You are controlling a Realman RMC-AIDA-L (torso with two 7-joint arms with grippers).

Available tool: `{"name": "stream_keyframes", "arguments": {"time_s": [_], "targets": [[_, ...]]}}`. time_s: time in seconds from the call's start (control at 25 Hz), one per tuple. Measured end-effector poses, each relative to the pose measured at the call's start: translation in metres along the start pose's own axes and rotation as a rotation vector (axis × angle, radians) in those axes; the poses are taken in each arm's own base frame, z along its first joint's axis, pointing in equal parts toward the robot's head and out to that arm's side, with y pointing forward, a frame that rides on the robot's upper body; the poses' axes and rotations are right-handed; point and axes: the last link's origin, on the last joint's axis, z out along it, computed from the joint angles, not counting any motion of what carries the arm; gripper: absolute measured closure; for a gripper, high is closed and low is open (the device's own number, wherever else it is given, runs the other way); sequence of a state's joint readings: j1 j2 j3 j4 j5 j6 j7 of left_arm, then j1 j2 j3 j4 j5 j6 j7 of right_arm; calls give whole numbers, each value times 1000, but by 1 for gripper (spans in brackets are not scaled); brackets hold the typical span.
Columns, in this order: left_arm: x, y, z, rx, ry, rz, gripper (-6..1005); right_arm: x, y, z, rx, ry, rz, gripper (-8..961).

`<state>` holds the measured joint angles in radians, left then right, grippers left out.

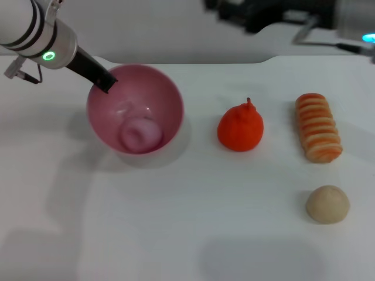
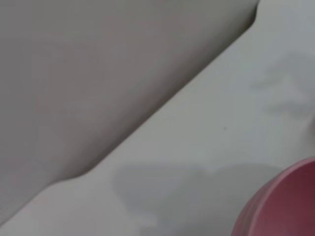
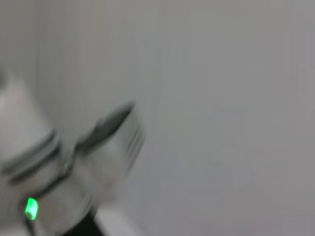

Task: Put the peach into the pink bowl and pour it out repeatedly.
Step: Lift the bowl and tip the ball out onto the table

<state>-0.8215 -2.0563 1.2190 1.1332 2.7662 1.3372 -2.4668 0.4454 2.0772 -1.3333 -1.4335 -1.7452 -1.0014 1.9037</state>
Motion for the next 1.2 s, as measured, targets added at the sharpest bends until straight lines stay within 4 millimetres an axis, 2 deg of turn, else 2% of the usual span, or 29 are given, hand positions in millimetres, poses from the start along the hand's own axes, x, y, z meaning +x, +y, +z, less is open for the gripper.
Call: {"name": "stream_keyframes", "arguments": {"time_s": [0.2, 0.32, 0.44, 0.48, 0.68, 0.72, 1.0, 1.2], "targets": [[8, 0, 2, 22, 71, 10, 953, 30, -28, -59, 174, -263, 50, 584], [28, 25, 11, 40, 214, 147, 954, 50, -41, -85, 304, -373, 64, 585], [28, 25, 11, 40, 214, 147, 954, 68, -54, -103, 409, -412, 97, 585], [36, 38, 18, 84, 301, 211, 954, 73, -58, -107, 430, -408, 112, 585], [41, 49, 23, 175, 441, 265, 954, 90, -66, -116, 483, -398, 162, 582], [37, 52, 24, 256, 549, 276, 954, 94, -68, -119, 497, -396, 172, 581], [17, 60, 27, 379, 682, 311, 954, 103, -76, -124, 538, -394, 208, 577], [5, 75, 23, 460, 804, 332, 954, 103, -78, -122, 543, -396, 215, 573]]}}
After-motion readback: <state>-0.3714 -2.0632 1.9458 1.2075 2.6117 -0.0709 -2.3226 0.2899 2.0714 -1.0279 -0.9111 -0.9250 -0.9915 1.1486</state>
